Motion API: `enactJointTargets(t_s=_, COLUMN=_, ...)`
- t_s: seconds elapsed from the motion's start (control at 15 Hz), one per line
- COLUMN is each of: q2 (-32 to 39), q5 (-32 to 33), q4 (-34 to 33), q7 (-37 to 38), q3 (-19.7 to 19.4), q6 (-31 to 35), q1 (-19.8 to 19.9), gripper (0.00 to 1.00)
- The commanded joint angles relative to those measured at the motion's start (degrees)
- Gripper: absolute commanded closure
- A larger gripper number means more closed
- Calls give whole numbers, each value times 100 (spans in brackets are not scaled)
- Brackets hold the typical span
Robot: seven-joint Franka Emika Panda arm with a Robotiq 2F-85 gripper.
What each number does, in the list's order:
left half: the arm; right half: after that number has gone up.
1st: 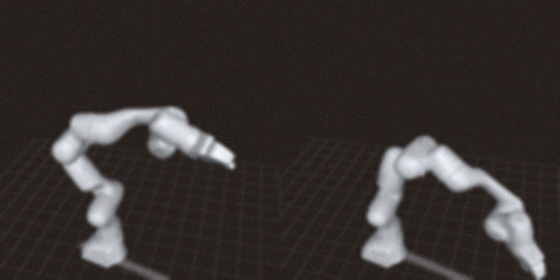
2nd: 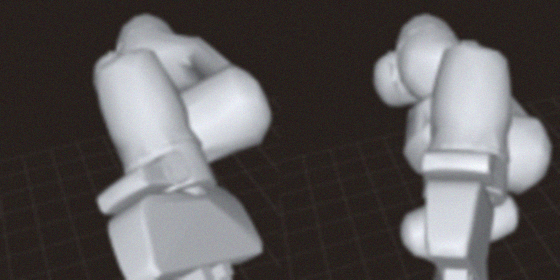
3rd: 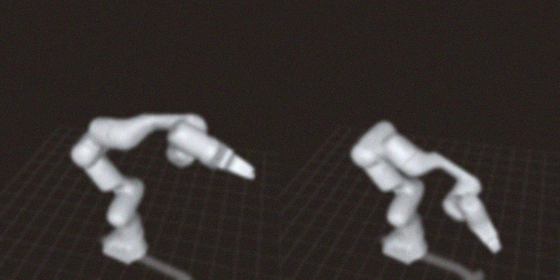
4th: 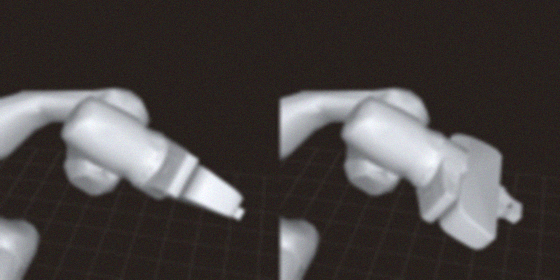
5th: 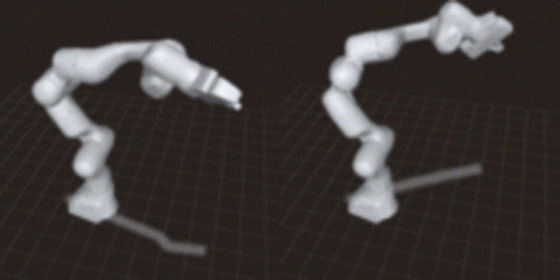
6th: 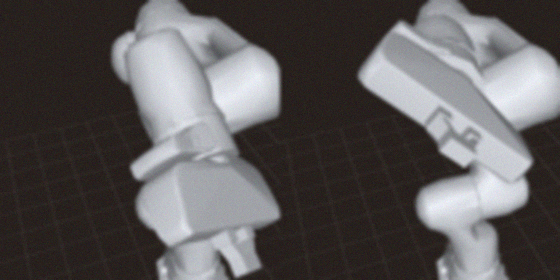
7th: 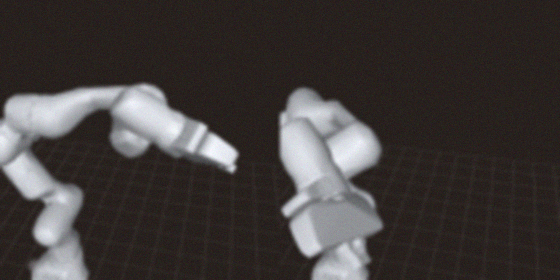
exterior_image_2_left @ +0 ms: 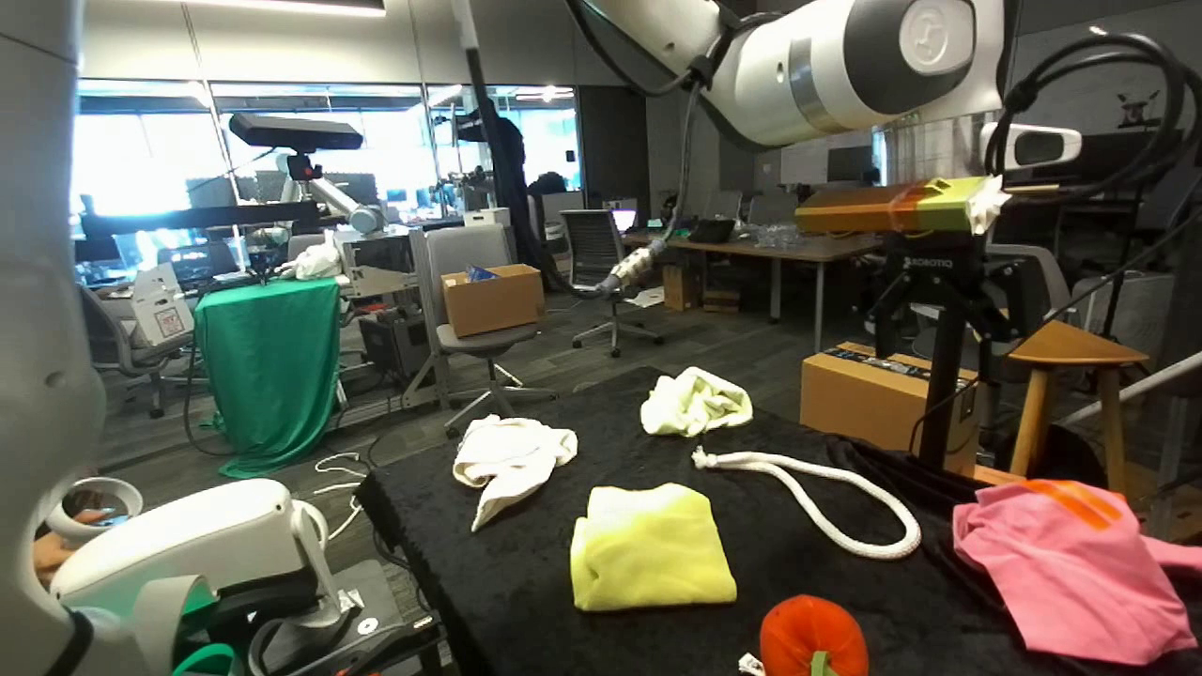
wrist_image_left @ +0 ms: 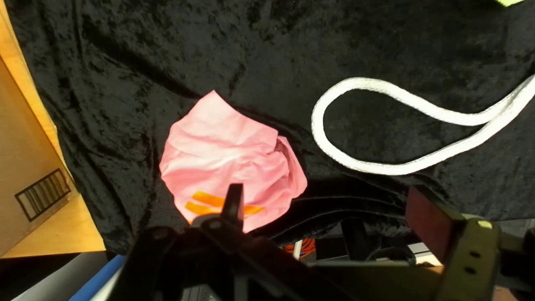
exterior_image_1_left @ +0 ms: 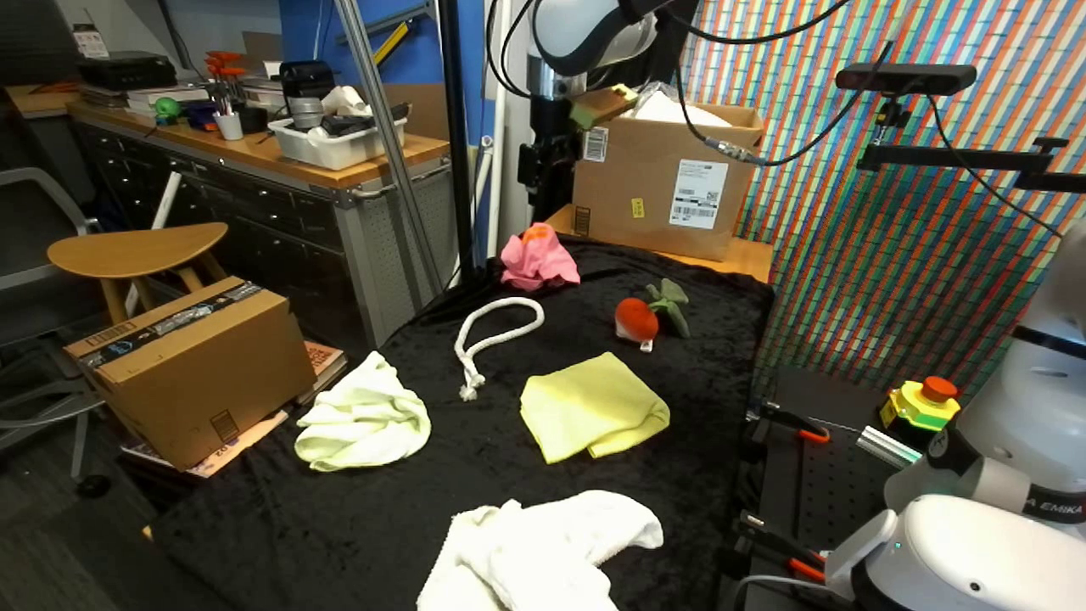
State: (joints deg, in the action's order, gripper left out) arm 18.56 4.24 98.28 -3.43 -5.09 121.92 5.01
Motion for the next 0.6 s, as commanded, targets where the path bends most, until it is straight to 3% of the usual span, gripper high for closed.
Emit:
enactJointTargets(t_s=0.0, q2=858, q5=28, q4=-1024, q7=128, q3=-66, q6=-201, q1=94, gripper=0)
enactJointTargets(t_s=0.53, q2=2261, q5=-54, q4=-2289, q7=311, q3=-164, q6=-505, q1=343, gripper=0)
